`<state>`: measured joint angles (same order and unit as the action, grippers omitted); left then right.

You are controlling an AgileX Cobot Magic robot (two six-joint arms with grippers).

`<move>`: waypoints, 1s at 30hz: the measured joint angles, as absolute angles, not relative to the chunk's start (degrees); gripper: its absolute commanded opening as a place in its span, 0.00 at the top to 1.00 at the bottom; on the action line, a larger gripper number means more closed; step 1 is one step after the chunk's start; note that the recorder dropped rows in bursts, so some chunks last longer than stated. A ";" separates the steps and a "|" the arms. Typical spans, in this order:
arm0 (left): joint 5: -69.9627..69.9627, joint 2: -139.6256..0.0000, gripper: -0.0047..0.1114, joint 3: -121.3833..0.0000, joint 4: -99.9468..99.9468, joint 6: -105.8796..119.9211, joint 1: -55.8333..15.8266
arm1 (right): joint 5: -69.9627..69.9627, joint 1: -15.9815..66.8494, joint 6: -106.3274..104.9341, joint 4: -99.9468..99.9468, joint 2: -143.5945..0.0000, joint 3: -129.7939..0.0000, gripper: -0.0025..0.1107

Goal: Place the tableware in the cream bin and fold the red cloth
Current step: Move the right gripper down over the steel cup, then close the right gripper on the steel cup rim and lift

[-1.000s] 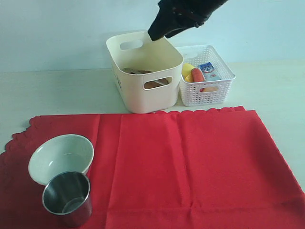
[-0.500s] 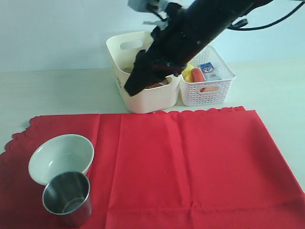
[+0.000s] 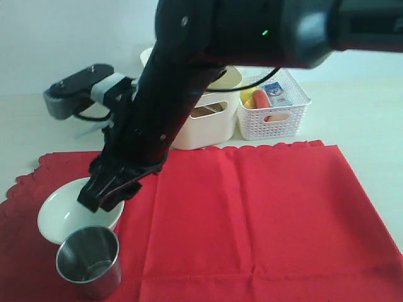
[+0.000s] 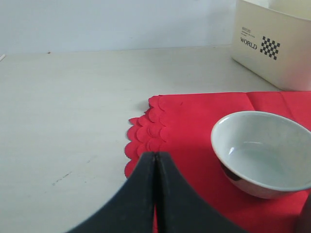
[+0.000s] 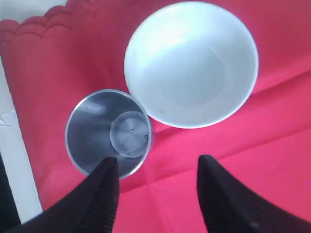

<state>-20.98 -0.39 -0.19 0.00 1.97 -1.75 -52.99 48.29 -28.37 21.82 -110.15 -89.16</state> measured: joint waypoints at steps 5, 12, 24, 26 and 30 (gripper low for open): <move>-20.98 -0.39 0.96 -0.19 0.00 1.97 -1.75 | -50.51 52.21 -19.61 16.37 -115.78 -89.16 0.55; -20.98 -0.39 0.96 -0.19 0.00 1.97 -1.75 | -48.81 54.50 -12.08 10.53 -120.70 -89.11 0.75; -20.98 -0.39 0.96 -0.19 0.00 1.97 -1.75 | -49.96 54.62 -11.20 8.33 -115.39 -89.11 0.98; -20.98 -0.39 0.96 -0.19 0.00 1.97 -1.75 | -50.50 54.62 -11.20 6.83 -112.34 -89.11 0.98; -20.98 -0.39 0.96 -0.19 0.00 1.97 -1.75 | -50.63 54.62 -10.40 2.65 -106.22 -89.11 0.98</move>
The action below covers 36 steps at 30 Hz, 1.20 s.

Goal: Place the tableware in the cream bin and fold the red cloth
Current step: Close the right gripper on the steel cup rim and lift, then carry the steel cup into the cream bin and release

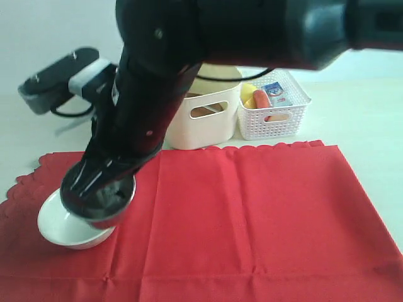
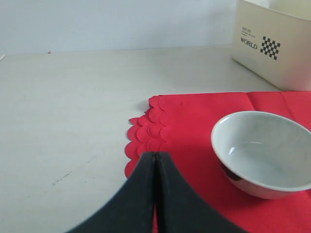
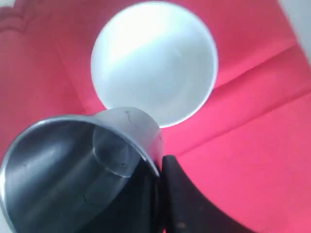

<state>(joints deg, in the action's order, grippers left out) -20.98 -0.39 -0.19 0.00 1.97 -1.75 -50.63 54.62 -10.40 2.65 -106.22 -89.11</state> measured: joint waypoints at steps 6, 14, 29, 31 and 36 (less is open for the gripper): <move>-20.98 -0.39 0.96 -0.19 0.00 1.97 -1.75 | -47.96 50.89 -7.92 -2.07 -97.89 -89.11 0.98; -20.98 -0.39 0.96 -0.19 0.00 1.97 -1.75 | -43.69 39.24 -7.51 -3.15 -94.46 -89.11 0.98; -20.98 -0.39 0.96 -0.19 0.00 1.97 -1.75 | -26.62 26.50 -8.59 0.41 -102.51 -89.11 0.98; -20.98 -0.39 0.96 -0.19 0.00 1.97 -1.75 | -25.41 25.31 -8.74 0.52 -103.47 -89.11 0.98; -20.98 -0.39 0.96 -0.19 0.00 1.97 -1.75 | -25.81 22.58 -12.74 3.87 -107.33 -92.90 0.98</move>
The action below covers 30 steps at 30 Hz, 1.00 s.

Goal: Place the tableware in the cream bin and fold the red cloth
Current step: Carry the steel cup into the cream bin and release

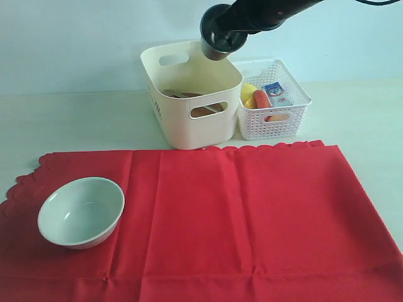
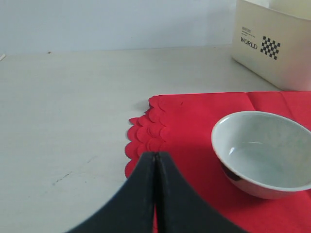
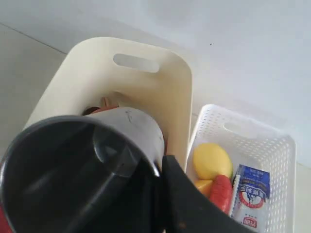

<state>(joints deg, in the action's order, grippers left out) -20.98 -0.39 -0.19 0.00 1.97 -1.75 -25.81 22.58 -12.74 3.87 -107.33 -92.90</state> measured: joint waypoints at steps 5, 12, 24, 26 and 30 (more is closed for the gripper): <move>-20.98 -0.39 0.96 -0.19 0.00 1.97 -1.75 | -32.60 19.41 -23.51 16.79 -113.85 -102.59 0.98; -20.98 -0.39 0.96 -0.19 0.00 1.97 -1.75 | -40.78 16.31 -31.15 27.22 -124.60 -116.61 0.98; -20.98 -0.39 0.96 -0.19 0.00 1.97 -1.75 | -49.25 16.19 -31.90 25.21 -142.52 -134.60 0.96; -20.98 -0.39 0.96 -0.19 0.00 1.97 -1.75 | -49.36 16.19 -31.90 24.93 -143.23 -134.69 0.88; -20.98 -0.39 0.96 -0.19 0.00 1.97 -1.75 | -49.57 16.19 -31.90 24.99 -143.97 -134.83 0.68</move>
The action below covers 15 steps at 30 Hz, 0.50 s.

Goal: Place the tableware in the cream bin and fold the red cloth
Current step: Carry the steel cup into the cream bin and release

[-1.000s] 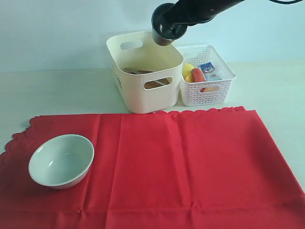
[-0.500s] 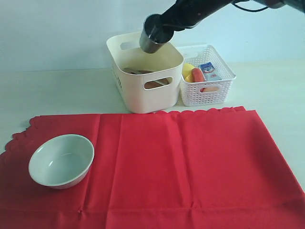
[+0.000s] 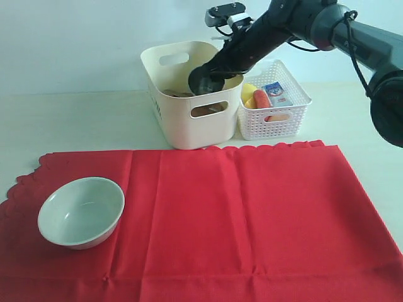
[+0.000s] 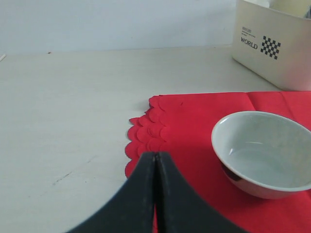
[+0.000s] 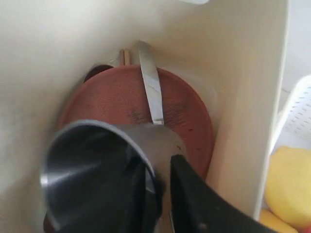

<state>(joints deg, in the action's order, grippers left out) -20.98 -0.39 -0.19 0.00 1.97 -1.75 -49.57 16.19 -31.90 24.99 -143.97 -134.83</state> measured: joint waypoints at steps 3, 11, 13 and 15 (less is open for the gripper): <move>-20.98 -0.39 0.96 -0.19 0.00 1.97 -1.75 | -49.57 16.19 -31.90 25.34 -143.97 -134.97 0.61; -20.98 -0.39 0.96 -0.19 0.00 1.97 -1.75 | -49.84 16.19 -30.19 25.18 -143.08 -134.97 0.60; -20.98 -0.39 0.96 -0.19 0.00 1.97 -1.75 | -50.61 16.19 -28.52 24.21 -142.12 -134.97 0.61; -20.98 -0.39 0.96 -0.19 0.00 1.97 -1.75 | -51.85 16.19 -27.22 23.69 -140.82 -134.97 0.63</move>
<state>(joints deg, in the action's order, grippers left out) -20.98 -0.39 -0.19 0.00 1.97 -1.75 -51.85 16.19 -27.22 23.69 -140.82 -134.97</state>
